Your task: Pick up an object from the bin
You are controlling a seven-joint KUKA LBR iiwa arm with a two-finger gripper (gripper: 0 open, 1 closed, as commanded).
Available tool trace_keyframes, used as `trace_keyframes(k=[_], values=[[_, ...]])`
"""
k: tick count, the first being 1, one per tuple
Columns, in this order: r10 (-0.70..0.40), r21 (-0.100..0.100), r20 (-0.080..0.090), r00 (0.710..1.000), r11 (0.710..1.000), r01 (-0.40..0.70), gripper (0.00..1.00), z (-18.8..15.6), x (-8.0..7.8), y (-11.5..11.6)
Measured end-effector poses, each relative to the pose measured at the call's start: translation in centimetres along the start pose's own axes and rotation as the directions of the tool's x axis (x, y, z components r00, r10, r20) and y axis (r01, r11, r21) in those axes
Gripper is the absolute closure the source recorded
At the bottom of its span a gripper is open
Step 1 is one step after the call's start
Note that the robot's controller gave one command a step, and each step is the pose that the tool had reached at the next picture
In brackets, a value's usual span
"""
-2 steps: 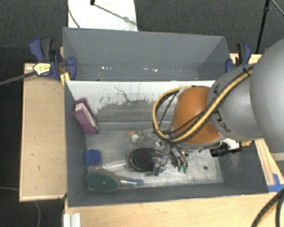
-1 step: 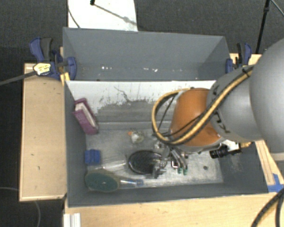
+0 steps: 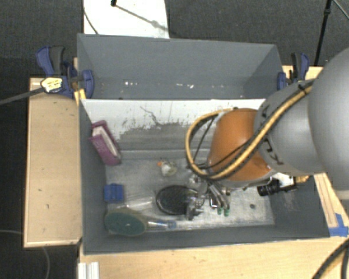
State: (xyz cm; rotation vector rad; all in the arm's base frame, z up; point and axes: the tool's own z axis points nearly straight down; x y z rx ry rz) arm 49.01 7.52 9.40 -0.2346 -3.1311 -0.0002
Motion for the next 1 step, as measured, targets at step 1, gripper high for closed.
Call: trace_keyframes(k=[1], values=[[-0.040,-0.003,0.011,0.999,0.999,0.040,1.00,-13.03,0.39,1.80]])
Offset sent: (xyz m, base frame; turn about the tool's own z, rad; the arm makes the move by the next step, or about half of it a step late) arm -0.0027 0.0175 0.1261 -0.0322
